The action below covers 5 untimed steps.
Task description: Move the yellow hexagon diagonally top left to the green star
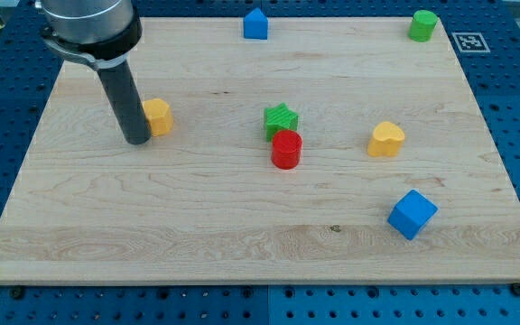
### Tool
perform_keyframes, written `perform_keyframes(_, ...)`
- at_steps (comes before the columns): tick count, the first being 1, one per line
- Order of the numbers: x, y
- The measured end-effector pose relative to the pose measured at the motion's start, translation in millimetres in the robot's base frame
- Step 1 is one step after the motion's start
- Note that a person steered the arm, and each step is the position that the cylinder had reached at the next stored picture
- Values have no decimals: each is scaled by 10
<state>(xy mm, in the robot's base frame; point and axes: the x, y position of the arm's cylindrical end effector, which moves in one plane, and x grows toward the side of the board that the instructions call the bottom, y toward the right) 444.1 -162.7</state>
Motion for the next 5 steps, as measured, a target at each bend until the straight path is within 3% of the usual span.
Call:
perform_keyframes(1, 262, 143)
perform_keyframes(3, -282, 277)
perform_keyframes(5, -359, 501)
